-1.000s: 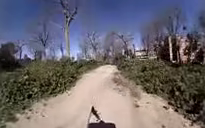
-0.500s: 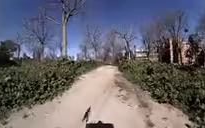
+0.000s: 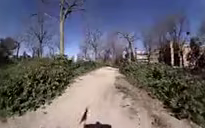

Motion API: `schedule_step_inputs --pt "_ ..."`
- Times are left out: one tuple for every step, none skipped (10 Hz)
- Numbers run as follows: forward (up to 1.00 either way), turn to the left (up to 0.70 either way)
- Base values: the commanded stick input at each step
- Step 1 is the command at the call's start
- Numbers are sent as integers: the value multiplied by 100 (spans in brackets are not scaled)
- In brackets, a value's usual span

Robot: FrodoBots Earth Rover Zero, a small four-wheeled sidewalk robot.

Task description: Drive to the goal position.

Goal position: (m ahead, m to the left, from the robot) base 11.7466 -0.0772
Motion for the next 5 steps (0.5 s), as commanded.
schedule_step_inputs --pt "100 0" --pt "100 0" --pt "100 0" --pt "100 0" --pt "100 0"
